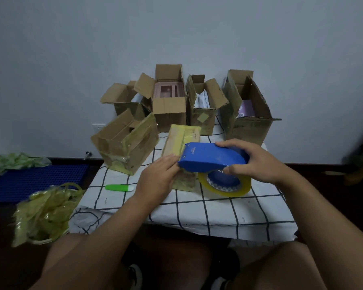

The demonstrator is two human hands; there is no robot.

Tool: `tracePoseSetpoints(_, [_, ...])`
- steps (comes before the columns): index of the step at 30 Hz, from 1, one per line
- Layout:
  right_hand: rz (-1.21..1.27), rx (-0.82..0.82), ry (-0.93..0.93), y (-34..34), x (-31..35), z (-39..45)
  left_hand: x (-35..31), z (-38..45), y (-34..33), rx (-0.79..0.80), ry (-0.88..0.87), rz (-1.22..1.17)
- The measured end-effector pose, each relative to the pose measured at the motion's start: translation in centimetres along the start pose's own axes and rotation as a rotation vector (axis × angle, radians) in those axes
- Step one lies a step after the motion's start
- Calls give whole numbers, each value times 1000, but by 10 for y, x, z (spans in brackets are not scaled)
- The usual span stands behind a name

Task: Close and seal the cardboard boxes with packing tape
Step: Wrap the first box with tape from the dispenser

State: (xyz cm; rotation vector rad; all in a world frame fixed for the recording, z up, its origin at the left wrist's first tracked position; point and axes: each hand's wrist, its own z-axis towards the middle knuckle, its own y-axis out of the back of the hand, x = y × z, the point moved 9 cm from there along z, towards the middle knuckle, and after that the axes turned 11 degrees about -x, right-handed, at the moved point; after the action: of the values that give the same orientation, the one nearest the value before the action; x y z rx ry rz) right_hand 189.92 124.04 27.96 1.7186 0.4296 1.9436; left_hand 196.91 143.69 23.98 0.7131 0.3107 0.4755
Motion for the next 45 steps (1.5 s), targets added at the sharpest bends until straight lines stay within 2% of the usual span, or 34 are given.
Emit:
tracePoseSetpoints(3, [-20, 11, -13, 9, -7, -8, -10, 4, 1, -19, -55, 27])
tracePoseSetpoints(9, [-71, 20, -40, 40, -19, -26, -4, 0, -2, 12, -15, 77])
tracePoseSetpoints(13, [-97, 42, -40, 39, -17, -26, -12, -1, -9, 92, -35, 141])
tracePoseSetpoints(26, [-157, 114, -78, 20, -25, -9, -18, 11, -8, 146, -25, 255])
tracePoseSetpoints(31, [-197, 138, -71, 23, -18, -1, -21, 11, -7, 108, -28, 247])
tracePoseSetpoints(42, [-419, 267, -25, 26, 17, 34, -21, 12, -12, 133, -23, 252])
tracePoseSetpoints(45, [-621, 391, -17, 2, 6, 33, -26, 14, -10, 143, -16, 264])
